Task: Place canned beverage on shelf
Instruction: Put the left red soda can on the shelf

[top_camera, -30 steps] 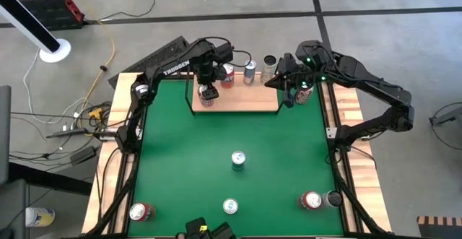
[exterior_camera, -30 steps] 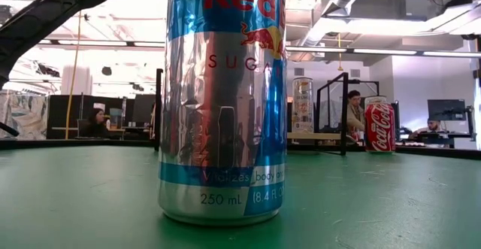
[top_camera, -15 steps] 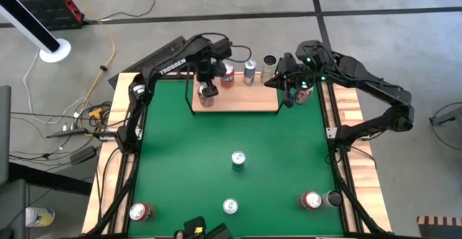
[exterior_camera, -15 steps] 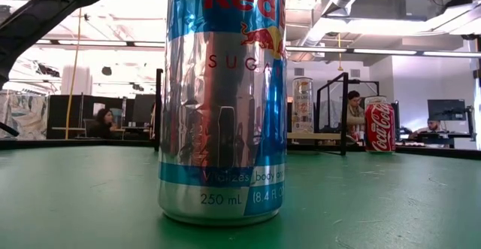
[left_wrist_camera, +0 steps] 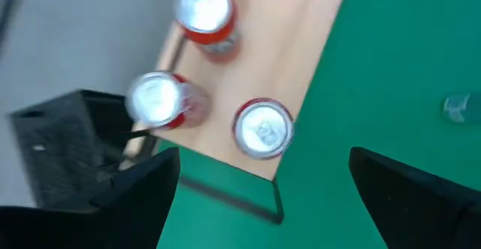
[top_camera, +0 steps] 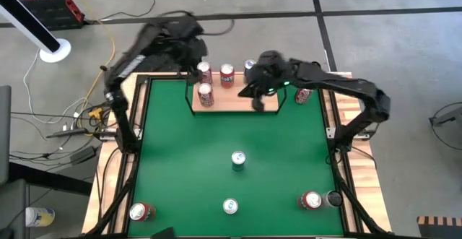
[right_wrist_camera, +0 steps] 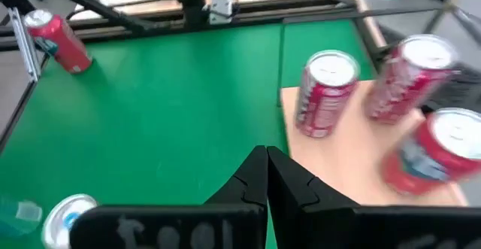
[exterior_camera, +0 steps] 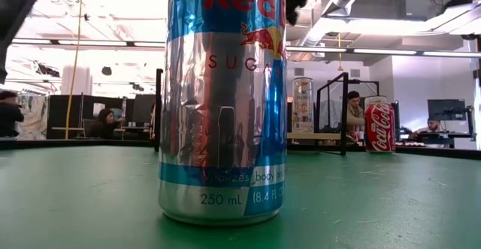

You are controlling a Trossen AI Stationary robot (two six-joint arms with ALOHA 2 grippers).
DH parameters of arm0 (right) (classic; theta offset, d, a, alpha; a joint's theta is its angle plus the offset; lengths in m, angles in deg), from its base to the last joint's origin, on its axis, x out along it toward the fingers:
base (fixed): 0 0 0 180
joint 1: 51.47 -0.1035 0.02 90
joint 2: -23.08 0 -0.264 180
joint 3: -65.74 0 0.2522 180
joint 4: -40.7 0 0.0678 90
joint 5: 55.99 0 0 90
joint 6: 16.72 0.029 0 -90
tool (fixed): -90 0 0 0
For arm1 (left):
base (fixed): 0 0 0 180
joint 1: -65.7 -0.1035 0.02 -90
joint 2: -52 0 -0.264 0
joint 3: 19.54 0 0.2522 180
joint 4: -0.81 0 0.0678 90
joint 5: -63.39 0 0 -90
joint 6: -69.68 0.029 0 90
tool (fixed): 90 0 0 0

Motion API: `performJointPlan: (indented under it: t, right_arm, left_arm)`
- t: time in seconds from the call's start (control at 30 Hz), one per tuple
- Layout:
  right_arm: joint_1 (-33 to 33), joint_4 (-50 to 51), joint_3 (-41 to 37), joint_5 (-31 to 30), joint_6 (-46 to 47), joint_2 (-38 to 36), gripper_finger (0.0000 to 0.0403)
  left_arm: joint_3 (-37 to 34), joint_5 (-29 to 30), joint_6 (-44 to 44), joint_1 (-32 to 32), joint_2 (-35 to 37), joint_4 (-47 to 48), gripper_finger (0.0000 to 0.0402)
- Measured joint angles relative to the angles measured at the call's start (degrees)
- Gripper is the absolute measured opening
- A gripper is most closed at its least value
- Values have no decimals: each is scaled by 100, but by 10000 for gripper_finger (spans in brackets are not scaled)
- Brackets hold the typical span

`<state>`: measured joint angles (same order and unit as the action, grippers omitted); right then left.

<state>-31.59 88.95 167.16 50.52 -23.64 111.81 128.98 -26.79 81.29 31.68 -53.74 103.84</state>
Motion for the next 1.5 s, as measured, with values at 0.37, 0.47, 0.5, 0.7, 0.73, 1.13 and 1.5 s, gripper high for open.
performJointPlan:
  t: [0.37, 0.47, 0.5, 0.7, 0.73, 1.13, 1.5]
  right_arm:
    - [-221, -1695, 145, 16, 551, 1502, 27]
    - [-212, -1534, 506, 16, 558, 1892, 25]
    - [-212, -1522, 642, 14, 557, 2022, 25]
    - [-232, -1133, 1418, 16, 498, 2689, 24]
    - [-232, -1158, 1516, 16, 498, 2762, 24]
    - [-212, -697, 2405, 10, 431, 3522, 23]
    - [-84, -645, 2437, -441, 341, 3539, 23]
  left_arm:
    - [0, 517, -23, 96, 1436, -331, 351]
    - [-151, 480, 107, 98, 1747, -489, 345]
    - [-337, 361, 154, 101, 1896, -647, 343]
    - [-2506, -513, 365, 101, 3274, -2383, 328]
    - [-3012, -577, 366, 96, 3562, -2774, 326]
    - [-7057, -552, -338, 85, 5902, -5995, 322]
    - [-7578, -855, -637, 85, 6193, -6736, 322]
